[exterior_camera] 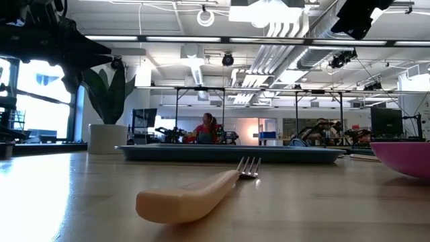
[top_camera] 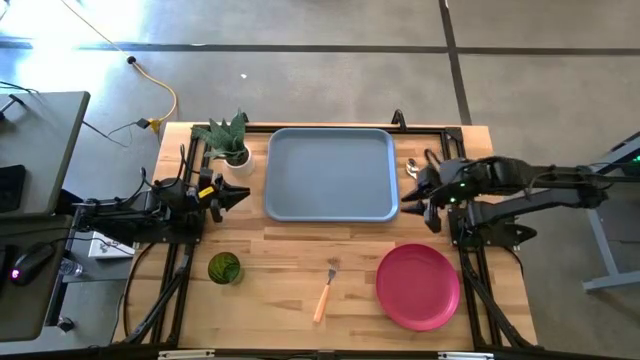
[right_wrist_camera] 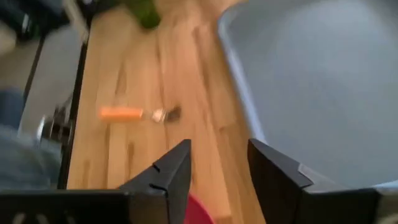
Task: Pick and place plate/cup/fork/spoon on tray
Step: Put the pink plate on the gray tray
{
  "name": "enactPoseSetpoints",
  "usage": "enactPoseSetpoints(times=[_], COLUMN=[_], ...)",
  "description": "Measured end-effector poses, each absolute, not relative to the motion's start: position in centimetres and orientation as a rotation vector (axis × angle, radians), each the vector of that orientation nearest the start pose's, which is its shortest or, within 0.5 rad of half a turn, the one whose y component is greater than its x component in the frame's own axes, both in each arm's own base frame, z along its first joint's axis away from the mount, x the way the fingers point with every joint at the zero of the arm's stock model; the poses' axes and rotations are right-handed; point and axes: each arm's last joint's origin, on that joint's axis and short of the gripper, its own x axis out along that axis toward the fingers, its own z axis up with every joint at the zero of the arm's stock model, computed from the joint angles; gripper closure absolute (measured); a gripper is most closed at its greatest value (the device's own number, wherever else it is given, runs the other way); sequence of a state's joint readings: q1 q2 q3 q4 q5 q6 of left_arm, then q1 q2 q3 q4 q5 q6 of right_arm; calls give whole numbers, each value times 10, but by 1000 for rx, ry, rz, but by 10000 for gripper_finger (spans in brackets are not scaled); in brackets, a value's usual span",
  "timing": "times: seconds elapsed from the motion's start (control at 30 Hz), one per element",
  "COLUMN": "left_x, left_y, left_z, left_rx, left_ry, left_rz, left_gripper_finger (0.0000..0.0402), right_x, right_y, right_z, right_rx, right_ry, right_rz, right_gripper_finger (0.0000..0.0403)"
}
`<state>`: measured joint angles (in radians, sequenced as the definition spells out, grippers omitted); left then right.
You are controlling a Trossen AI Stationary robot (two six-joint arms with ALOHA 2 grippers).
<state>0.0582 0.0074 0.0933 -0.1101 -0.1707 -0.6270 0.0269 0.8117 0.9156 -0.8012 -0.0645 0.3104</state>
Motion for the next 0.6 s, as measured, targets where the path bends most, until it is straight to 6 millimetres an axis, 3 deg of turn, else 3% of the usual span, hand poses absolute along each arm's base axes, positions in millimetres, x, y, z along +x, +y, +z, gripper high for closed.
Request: enactPoseSetpoints(times=[0.27, 0.6], left_x=[91, 91], left_y=[10, 10], left_z=[184, 184], left_rx=[-623, -621], left_ry=[-48, -48], left_rz=[229, 229], left_gripper_finger=[337, 337], right_x=[169, 195], right_y=[11, 34], right_z=[298, 270], right_rx=[250, 144], right_ry=[890, 1079], right_rz=[74, 165], right_gripper_finger=[251, 258])
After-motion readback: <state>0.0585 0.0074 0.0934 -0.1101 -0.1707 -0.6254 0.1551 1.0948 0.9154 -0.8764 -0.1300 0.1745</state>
